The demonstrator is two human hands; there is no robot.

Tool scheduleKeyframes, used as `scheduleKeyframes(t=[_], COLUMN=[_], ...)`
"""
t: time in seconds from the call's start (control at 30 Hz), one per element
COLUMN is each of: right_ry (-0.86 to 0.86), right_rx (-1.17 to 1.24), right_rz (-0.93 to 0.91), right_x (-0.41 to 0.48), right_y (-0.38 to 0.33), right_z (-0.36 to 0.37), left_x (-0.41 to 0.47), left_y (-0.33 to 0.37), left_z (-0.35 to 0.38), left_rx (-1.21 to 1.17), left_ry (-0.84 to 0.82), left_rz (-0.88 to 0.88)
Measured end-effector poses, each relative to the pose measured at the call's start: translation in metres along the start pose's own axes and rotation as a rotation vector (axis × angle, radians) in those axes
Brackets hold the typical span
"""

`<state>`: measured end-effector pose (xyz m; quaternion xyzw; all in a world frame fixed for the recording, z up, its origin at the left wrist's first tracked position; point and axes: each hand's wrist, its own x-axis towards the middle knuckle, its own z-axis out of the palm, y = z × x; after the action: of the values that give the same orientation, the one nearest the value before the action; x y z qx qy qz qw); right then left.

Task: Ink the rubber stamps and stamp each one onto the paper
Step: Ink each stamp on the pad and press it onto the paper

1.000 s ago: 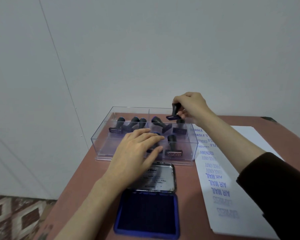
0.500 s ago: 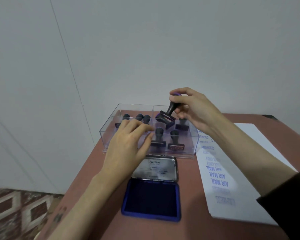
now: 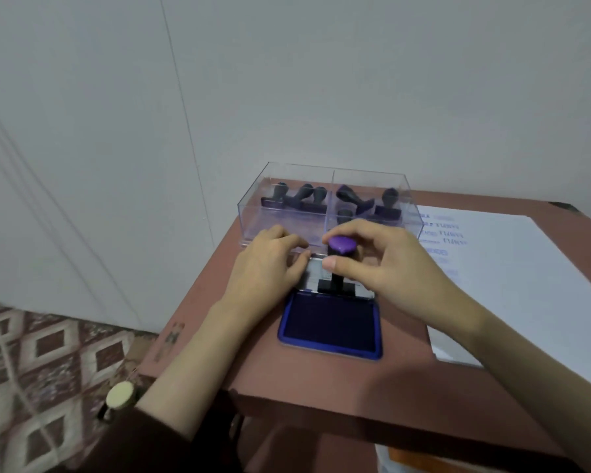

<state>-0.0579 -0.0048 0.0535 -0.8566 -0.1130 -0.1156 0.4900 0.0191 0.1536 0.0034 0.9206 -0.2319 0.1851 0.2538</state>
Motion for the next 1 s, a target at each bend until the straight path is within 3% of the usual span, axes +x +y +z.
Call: scheduleKeyframes(t=[0.27,0.43,0.63,1.0], right_ry=[-0.055,-0.099,-0.211,-0.229], right_rx=[-0.157,-0.453,-0.488,-0.498], right_rz=[-0.094,-0.269,-0.272,-0.286], right_x=[-0.022,-0.023,-0.015,-0.008], right_y=[0.006,0.005,-0.001,0.005], right_z=[0.006,0.001,0.001,0.002], left_x=[0.0,0.0,-0.001,-0.001], left_y=[-0.002,-0.003,-0.003,-0.003], left_z=[0.003,0.003,0.003,0.004], left_rx=[0.016,0.028,0.044,0.049], left_ry=[0.011,0.016,0.003,0.003], left_rz=[0.033,0.047,0.044,0.072])
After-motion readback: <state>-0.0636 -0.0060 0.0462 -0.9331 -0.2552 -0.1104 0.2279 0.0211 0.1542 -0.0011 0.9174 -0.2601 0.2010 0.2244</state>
